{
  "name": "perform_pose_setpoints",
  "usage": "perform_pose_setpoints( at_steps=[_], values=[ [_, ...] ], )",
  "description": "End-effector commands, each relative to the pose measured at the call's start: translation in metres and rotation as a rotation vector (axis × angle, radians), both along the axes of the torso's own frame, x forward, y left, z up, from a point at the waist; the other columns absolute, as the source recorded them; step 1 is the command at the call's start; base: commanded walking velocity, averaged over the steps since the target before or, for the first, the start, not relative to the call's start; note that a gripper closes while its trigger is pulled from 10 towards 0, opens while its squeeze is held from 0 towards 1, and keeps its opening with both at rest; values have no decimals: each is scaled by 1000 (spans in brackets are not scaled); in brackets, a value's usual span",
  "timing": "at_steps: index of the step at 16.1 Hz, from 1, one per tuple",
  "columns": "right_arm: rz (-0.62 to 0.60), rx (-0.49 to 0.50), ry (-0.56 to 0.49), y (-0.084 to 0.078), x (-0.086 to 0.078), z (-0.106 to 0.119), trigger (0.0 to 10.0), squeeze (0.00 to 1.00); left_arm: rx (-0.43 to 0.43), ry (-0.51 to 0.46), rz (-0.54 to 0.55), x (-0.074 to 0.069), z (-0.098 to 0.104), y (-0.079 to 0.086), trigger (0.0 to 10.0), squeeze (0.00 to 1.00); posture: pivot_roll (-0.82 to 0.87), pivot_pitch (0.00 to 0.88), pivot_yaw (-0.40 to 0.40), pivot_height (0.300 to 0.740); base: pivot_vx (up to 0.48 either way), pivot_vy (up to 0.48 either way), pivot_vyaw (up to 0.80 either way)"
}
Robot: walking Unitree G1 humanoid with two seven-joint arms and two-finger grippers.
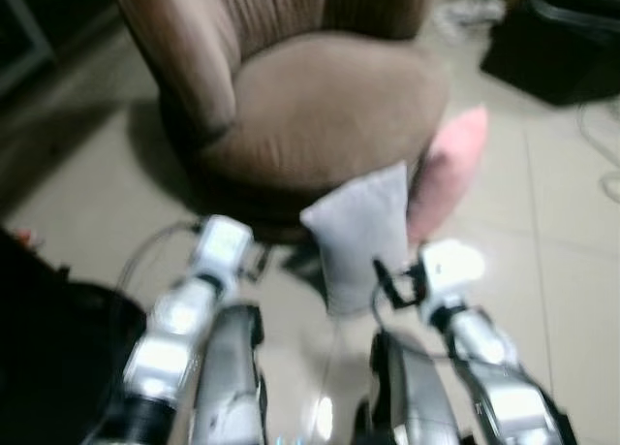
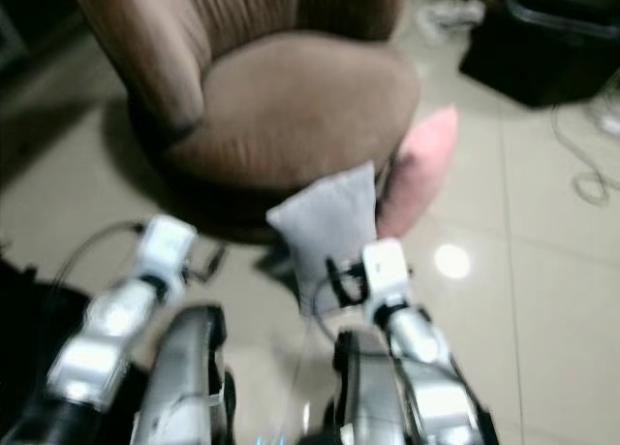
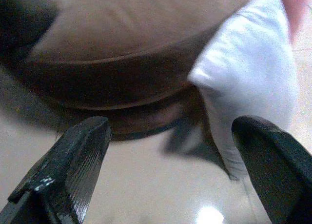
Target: Move the pillow to the sofa from floor
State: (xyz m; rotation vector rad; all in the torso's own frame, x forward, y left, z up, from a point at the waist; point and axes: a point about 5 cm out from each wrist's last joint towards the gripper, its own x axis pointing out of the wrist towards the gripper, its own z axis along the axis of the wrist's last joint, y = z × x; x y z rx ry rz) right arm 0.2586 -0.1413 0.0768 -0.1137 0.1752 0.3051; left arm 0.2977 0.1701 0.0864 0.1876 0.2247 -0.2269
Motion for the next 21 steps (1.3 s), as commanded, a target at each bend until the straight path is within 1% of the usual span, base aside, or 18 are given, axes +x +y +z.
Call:
perform_pose_setpoints(
  at_steps=[1, 2, 3, 5, 6, 7, 8, 9, 11, 12, 16, 18, 21],
  values=[
    [-44, 24, -38, -8, 4, 5, 10000, 0, -80, -77, 68, 4, 15, 6, 10000, 0, 84, 200, -49, 544, 0, 0, 0],
    [-65, 58, -76, -9, 7, 11, 10000, 0, -83, -109, 100, 3, 20, 12, 10000, 0, 95, 200, -52, 544, 0, 0, 0],
    [-65, 56, -81, -10, 10, 13, 10000, 0, -84, -112, 108, 1, 21, 14, 10000, 0, 106, 198, -56, 544, 0, 0, 0],
    [-72, 80, -107, -9, 13, 15, 10000, 0, -101, -159, 92, -3, 25, 11, 10000, 0, 121, 190, -60, 544, 0, 0, 0],
    [-116, 122, -179, -12, 14, 24, 10000, 0, -139, -239, 101, -6, 34, 10, 10000, 0, 130, 186, -65, 544, 0, 0, 0],
    [-155, 155, -291, -13, 13, 36, 10000, 0, -208, -362, 106, -11, 48, 7, 10000, 0, 140, 186, -70, 544, 0, 0, 0],
    [-158, 166, -318, -10, 11, 36, 10000, 0, -223, -391, 110, -15, 49, 5, 10000, 0, 144, 191, -75, 544, 0, 0, 0],
    [-108, 137, -301, -3, 10, 31, 10000, 0, -207, -379, 109, -16, 46, 4, 10000, 0, 142, 194, -79, 544, 0, 0, 0],
    [-97, 124, -264, -3, 8, 23, 10000, 0, -190, -354, 117, -16, 41, 5, 10000, 0, 143, 201, -81, 544, 0, 0, 0],
    [-93, 97, -240, -4, 7, 17, 10000, 0, -181, -340, 118, -17, 38, 6, 10000, 0, 139, 206, -84, 544, 0, 0, 0],
    [-99, 80, -224, -4, 4, 8, 10000, 0, -151, -321, 96, -19, 30, 1, 10000, 0, 130, 218, -81, 504, 0, 0, 0],
    [-100, 73, -212, -4, 3, 5, 10000, 0, -134, -285, 79, -20, 23, -1, 10000, 0, 125, 219, -78, 484, 0, 0, 0],
    [-105, 67, -206, -5, 3, 3, 10000, 0, -114, -271, 73, -20, 20, -2, 10000, 0, 120, 220, -76, 459, 0, 0, 0]
  ],
)
